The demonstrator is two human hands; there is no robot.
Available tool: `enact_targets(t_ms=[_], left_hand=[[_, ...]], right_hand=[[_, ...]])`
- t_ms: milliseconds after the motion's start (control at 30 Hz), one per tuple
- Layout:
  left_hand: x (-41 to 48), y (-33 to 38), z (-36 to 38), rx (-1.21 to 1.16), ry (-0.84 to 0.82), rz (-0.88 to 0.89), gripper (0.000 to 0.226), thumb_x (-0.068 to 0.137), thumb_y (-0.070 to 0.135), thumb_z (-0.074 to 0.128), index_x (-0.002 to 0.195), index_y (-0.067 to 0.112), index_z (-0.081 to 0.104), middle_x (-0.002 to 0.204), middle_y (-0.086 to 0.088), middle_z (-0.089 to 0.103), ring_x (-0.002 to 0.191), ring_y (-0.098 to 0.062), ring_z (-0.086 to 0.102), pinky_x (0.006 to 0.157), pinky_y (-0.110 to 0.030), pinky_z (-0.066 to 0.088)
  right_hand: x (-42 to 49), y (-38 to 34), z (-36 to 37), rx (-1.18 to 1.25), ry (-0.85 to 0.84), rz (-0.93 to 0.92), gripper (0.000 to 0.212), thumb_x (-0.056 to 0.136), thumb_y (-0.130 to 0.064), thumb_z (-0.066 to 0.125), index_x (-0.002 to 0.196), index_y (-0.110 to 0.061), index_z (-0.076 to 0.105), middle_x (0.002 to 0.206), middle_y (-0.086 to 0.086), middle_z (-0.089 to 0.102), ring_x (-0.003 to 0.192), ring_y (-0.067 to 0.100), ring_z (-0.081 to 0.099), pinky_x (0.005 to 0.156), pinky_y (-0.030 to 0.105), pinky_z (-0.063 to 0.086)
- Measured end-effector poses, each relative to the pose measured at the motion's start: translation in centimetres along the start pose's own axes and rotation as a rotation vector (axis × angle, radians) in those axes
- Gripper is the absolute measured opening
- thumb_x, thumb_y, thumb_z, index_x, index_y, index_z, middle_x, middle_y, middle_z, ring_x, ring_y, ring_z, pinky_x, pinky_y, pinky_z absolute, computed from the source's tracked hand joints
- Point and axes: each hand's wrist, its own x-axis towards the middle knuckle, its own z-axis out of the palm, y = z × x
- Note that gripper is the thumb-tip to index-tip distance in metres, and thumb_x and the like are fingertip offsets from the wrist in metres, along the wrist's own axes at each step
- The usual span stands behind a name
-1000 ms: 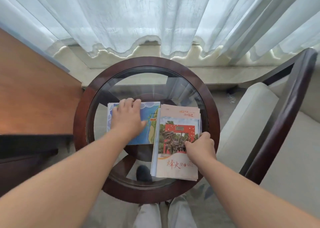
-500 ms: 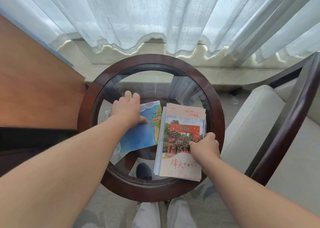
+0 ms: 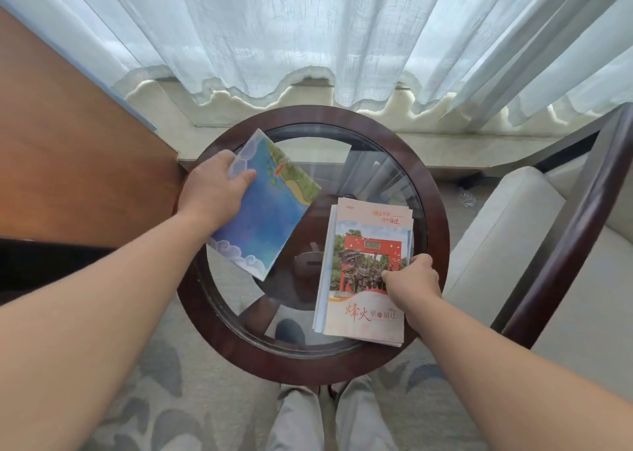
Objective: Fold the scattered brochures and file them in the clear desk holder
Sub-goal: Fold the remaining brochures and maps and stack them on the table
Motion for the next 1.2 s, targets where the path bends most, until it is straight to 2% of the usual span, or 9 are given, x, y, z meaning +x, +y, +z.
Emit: enact_targets(t_ms=[100,200,267,333,467,567,800,967,1200], left_hand=[[-1.6,1.6,0.9,-0.492,-0.098,-0.187,0.015,0.092,0.029,0.063,0.087,0.015,0.063,0.096,-0.017,0.07,0.082,-0.029,0.065,0.079,-0.052,0.055],[-4.9,3.4,5.7,-0.666,-0.257,-0.328,0.017,0.096,0.023,0.058,0.097,0.007,0.06,0.1,-0.026,0.068,0.077,-0.03,0.066,0.075,-0.057,0.057],[-7.5,4.6,9.4,-0.648,-0.288,-0.393,0.019,0.095,0.021,0.057,0.098,0.002,0.057,0.096,-0.027,0.066,0.062,-0.021,0.062,0.059,-0.037,0.056],[-9.5,5.3,12.6,-0.535,-0.275,-0.42,0.02,0.094,0.024,0.055,0.094,0.005,0.055,0.09,-0.02,0.066,0.057,-0.02,0.058,0.052,-0.032,0.051],[-10.5,5.2,14.9,-0.168,-0.148,-0.41,0.027,0.093,0.039,0.055,0.095,0.012,0.05,0.105,-0.008,0.057,0.098,-0.03,0.054,0.085,-0.046,0.05],[-10.2,5.3,14.7,-0.021,-0.102,-0.425,0.035,0.087,0.045,0.061,0.097,0.018,0.042,0.117,-0.007,0.047,0.112,-0.03,0.044,0.092,-0.045,0.045],[-9.7,6.4,15.1,-0.088,-0.233,-0.579,0.044,0.084,0.034,0.061,0.115,0.013,0.038,0.126,-0.014,0.048,0.115,-0.035,0.048,0.095,-0.044,0.046],[-8.9,6.0,14.6,-0.294,-0.316,-0.707,0.064,0.071,0.041,0.067,0.123,0.008,0.052,0.125,-0.013,0.054,0.108,-0.034,0.058,0.092,-0.046,0.052],[-10.2,5.5,15.0,-0.658,-0.316,-0.63,0.023,0.084,0.025,0.071,0.098,0.022,0.054,0.098,-0.003,0.069,0.082,-0.022,0.072,0.069,-0.043,0.062]], right_hand=[[0.5,0.5,-0.3,0.07,-0.039,-0.024,0.034,0.089,-0.023,0.064,0.112,-0.018,0.04,0.113,0.009,0.056,0.087,0.024,0.06,0.065,0.038,0.052],[0.6,1.0,-1.1,0.311,-0.105,0.023,0.022,0.091,-0.026,0.049,0.11,-0.016,0.052,0.104,0.007,0.064,0.088,0.025,0.064,0.078,0.048,0.058],[0.5,1.1,-1.7,0.458,-0.168,0.104,0.03,0.091,-0.034,0.038,0.104,-0.017,0.059,0.103,0.009,0.067,0.093,0.027,0.065,0.082,0.05,0.057],[0.5,1.2,-2.3,0.532,-0.236,0.142,0.038,0.094,-0.046,0.033,0.104,-0.02,0.06,0.106,0.006,0.067,0.098,0.026,0.063,0.077,0.043,0.055],[0.8,1.6,-2.3,0.461,-0.292,0.044,0.034,0.095,-0.049,0.049,0.112,-0.021,0.055,0.113,0.0,0.061,0.096,0.018,0.06,0.072,0.04,0.054],[1.1,1.8,-1.9,0.382,-0.252,-0.01,0.025,0.092,-0.036,0.061,0.107,-0.018,0.052,0.109,0.001,0.061,0.093,0.018,0.061,0.082,0.047,0.057],[1.7,1.6,-1.5,0.24,-0.192,-0.098,0.024,0.089,-0.028,0.069,0.1,-0.022,0.049,0.101,-0.001,0.061,0.09,0.021,0.064,0.079,0.046,0.059],[2.0,1.4,-1.3,0.196,-0.162,-0.099,0.024,0.089,-0.03,0.069,0.093,-0.024,0.046,0.099,-0.001,0.06,0.087,0.02,0.063,0.077,0.045,0.059],[2.1,1.7,-1.5,0.331,-0.224,-0.05,0.019,0.091,-0.027,0.067,0.098,-0.024,0.05,0.105,0.001,0.062,0.092,0.022,0.064,0.08,0.048,0.059]])
